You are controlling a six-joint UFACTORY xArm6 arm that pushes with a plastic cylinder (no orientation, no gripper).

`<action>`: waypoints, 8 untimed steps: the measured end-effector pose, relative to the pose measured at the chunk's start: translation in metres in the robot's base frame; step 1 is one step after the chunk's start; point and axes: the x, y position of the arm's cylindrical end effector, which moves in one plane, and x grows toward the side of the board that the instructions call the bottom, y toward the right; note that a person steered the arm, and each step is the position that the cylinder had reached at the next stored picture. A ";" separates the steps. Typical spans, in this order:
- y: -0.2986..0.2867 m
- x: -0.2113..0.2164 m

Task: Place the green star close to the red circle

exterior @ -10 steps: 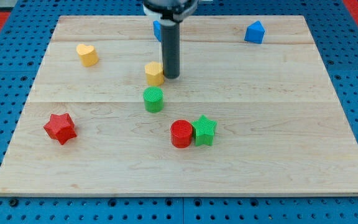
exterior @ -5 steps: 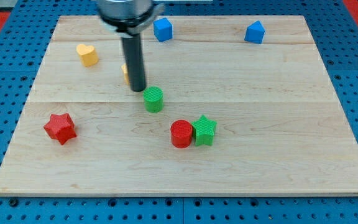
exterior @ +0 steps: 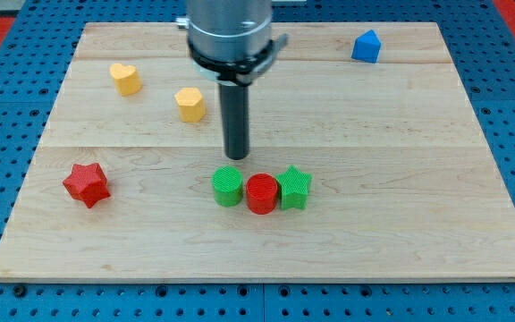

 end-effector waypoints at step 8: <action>-0.157 0.003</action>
